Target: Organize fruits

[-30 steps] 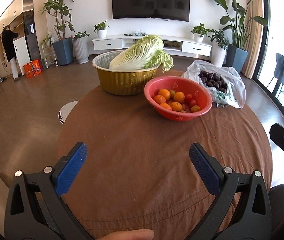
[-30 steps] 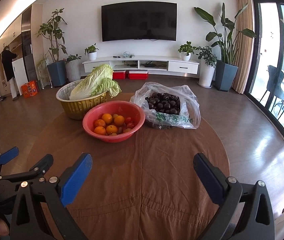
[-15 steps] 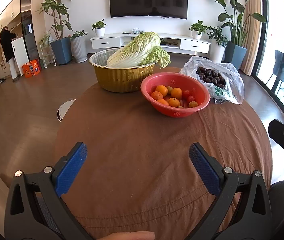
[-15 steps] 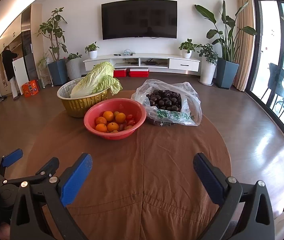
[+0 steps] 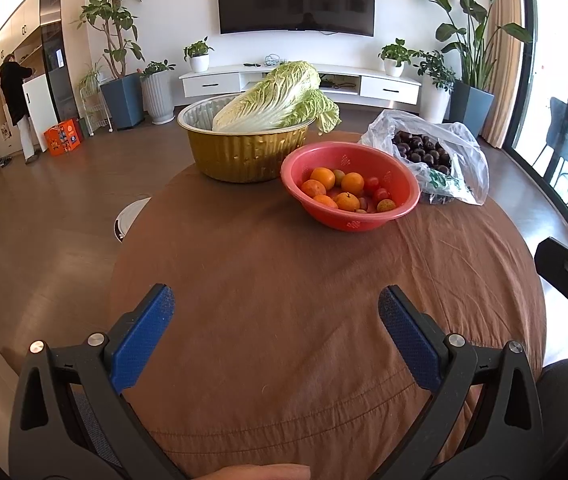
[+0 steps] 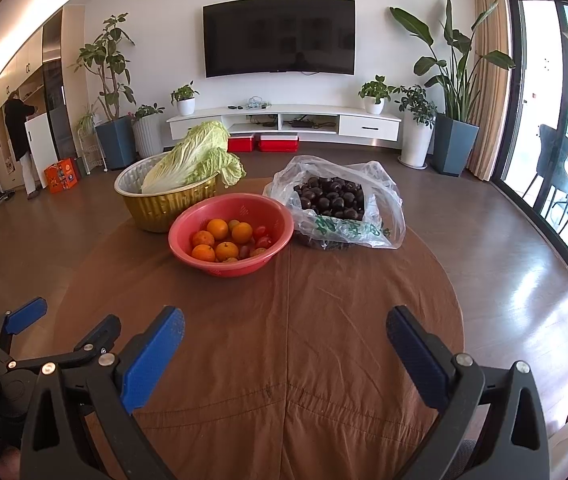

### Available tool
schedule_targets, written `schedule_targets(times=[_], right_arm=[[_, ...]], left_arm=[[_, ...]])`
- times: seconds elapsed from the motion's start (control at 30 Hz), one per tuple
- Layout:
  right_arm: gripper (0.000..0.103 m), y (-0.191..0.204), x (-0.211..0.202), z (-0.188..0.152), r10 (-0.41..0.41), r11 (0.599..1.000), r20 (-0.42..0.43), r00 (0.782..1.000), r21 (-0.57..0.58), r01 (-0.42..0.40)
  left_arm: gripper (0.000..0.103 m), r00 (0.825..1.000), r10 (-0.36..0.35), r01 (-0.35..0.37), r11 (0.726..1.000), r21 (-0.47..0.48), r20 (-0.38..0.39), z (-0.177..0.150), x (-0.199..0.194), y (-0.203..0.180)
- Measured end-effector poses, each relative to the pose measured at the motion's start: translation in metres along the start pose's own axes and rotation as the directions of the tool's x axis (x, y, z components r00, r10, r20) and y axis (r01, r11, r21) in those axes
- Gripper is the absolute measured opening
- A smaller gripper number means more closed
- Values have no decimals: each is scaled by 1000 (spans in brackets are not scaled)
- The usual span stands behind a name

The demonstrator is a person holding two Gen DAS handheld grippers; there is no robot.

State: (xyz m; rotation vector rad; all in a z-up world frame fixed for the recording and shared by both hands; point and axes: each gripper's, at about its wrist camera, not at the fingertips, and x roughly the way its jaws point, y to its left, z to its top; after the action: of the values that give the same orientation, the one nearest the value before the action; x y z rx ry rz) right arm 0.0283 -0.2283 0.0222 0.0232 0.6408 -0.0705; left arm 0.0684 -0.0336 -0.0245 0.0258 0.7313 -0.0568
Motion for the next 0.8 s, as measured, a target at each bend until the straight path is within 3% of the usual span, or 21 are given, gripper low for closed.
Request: schedule_targets(times=[0.8], right_arm=[[103, 0, -1, 1, 1, 1000, -2, 1000, 1, -1]], left_arm=[[103, 1000, -1, 1, 1000, 3, -4, -4, 1, 0]])
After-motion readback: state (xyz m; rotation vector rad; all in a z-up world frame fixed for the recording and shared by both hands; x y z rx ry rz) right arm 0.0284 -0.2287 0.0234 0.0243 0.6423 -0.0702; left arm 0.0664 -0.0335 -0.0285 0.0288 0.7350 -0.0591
